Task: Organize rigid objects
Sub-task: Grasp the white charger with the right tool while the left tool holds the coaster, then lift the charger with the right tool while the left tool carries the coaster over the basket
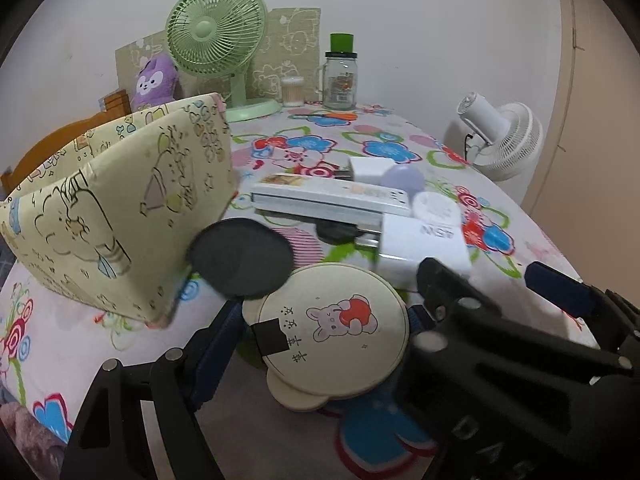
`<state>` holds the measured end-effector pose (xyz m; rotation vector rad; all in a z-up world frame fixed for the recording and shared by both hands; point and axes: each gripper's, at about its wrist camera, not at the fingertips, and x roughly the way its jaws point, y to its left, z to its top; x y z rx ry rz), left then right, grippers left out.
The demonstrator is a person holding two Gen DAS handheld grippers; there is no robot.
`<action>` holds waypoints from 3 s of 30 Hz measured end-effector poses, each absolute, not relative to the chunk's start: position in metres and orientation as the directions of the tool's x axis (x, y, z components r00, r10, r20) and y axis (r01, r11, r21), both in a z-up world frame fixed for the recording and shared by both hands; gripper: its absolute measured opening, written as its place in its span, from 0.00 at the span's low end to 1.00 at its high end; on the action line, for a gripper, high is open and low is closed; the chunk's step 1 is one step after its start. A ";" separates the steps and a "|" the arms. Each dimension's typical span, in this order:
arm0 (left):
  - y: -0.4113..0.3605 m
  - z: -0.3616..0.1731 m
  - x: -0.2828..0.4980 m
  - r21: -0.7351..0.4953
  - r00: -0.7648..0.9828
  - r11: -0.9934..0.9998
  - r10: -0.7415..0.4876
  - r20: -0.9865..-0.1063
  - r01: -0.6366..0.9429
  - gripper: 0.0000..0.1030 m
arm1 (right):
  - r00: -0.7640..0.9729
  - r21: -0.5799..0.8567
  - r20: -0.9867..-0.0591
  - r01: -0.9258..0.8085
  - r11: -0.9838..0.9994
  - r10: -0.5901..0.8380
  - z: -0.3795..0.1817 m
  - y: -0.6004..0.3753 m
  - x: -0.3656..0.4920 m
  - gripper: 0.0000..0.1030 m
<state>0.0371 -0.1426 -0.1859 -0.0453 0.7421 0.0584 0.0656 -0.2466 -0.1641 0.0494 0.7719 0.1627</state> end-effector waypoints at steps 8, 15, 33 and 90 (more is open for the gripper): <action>-0.130 -0.188 0.053 -0.023 0.727 0.999 0.018 -0.686 -0.046 0.81 | 0.689 0.093 -0.706 -0.142 0.985 0.166 -0.170 -0.227 0.082 0.86; -0.123 -0.190 0.061 -0.020 0.714 1.000 -0.016 -0.700 0.003 0.81 | 0.677 0.099 -0.712 -0.162 0.982 0.183 -0.174 -0.216 0.091 0.86; -0.125 -0.186 0.061 -0.012 0.716 0.999 -0.039 -0.697 0.043 0.81 | 0.689 0.089 -0.709 -0.124 0.988 0.151 -0.172 -0.216 0.091 0.62; -0.099 -0.062 0.051 -0.006 0.801 0.993 -0.098 -0.591 0.117 0.81 | 0.789 0.084 -0.612 -0.008 0.996 0.058 -0.041 -0.197 0.070 0.62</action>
